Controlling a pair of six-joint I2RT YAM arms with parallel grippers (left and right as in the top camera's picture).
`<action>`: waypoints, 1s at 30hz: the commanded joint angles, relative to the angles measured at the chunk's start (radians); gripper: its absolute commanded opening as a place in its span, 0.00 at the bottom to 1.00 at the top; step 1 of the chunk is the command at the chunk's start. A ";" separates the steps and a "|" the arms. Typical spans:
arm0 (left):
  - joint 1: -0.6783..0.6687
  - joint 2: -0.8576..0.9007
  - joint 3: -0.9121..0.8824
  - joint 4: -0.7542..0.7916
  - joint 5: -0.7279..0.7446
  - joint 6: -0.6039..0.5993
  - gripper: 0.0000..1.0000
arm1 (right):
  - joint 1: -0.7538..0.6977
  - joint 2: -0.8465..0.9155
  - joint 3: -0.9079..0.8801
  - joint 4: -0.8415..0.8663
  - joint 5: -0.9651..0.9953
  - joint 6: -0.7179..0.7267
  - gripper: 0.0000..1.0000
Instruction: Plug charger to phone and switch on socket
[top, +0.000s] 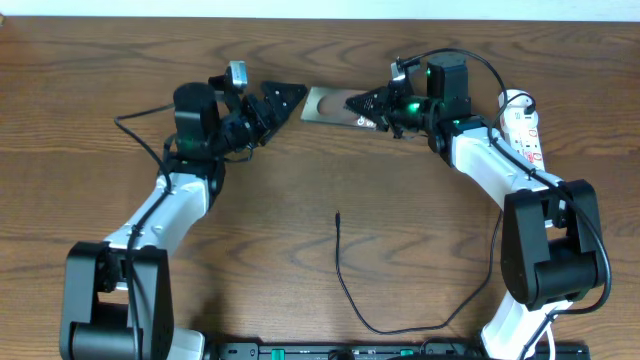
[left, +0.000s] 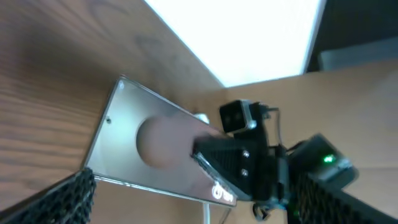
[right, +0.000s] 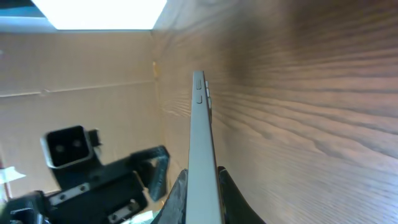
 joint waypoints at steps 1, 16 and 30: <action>0.005 -0.020 -0.034 0.076 -0.002 -0.209 0.99 | -0.004 -0.004 0.014 0.056 -0.039 0.071 0.01; 0.010 -0.020 -0.046 0.253 -0.076 -0.432 1.00 | 0.029 -0.005 0.014 0.223 0.074 0.412 0.01; 0.026 -0.020 -0.046 0.244 -0.097 -0.446 0.99 | 0.162 -0.005 0.014 0.388 0.221 0.685 0.01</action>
